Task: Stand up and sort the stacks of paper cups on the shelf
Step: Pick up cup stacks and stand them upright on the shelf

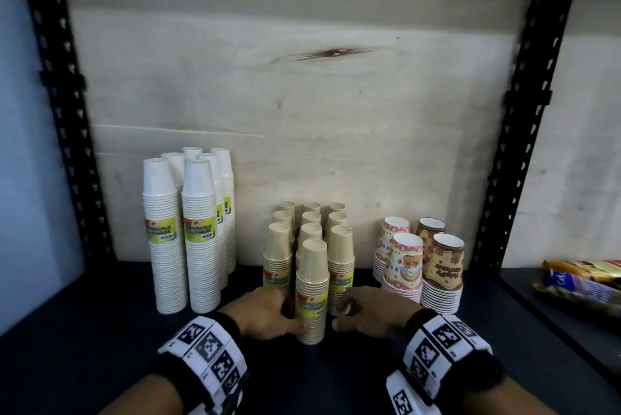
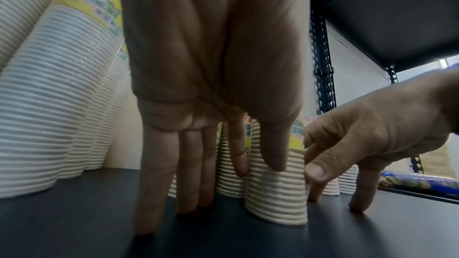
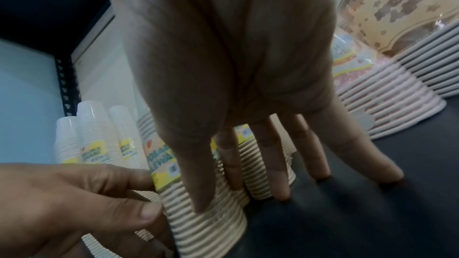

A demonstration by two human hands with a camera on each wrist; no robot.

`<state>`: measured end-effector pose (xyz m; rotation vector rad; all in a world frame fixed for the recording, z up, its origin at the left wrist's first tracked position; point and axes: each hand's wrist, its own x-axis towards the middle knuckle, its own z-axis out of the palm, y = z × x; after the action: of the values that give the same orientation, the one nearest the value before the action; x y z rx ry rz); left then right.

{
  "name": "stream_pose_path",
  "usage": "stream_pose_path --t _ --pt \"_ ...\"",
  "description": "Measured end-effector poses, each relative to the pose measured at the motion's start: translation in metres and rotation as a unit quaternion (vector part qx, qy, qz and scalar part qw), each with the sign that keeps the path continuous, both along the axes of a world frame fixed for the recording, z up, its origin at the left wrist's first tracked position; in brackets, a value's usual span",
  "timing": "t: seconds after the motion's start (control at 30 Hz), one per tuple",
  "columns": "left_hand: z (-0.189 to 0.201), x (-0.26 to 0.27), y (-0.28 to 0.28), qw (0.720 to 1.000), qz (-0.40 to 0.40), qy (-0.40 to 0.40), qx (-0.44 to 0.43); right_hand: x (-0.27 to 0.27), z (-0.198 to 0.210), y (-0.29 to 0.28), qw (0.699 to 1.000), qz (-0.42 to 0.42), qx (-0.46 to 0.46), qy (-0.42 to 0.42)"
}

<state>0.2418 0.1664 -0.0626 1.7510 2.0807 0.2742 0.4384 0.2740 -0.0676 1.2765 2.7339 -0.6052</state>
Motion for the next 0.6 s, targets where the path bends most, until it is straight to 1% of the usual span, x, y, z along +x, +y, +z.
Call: stream_pose_path --t 0.17,0.4,0.6 --pt "0.003 -0.001 0.003 0.999 -0.011 0.006 -0.03 -0.012 -0.002 -0.005 0.999 0.042 0.0 -0.011" --pt "-0.001 -0.004 0.005 0.999 -0.006 -0.005 -0.038 -0.016 0.0 -0.008 0.999 0.033 -0.005 0.006" --pt "-0.001 -0.005 0.006 0.999 0.004 0.003 -0.034 -0.02 0.002 -0.013 1.0 0.024 -0.013 0.016"
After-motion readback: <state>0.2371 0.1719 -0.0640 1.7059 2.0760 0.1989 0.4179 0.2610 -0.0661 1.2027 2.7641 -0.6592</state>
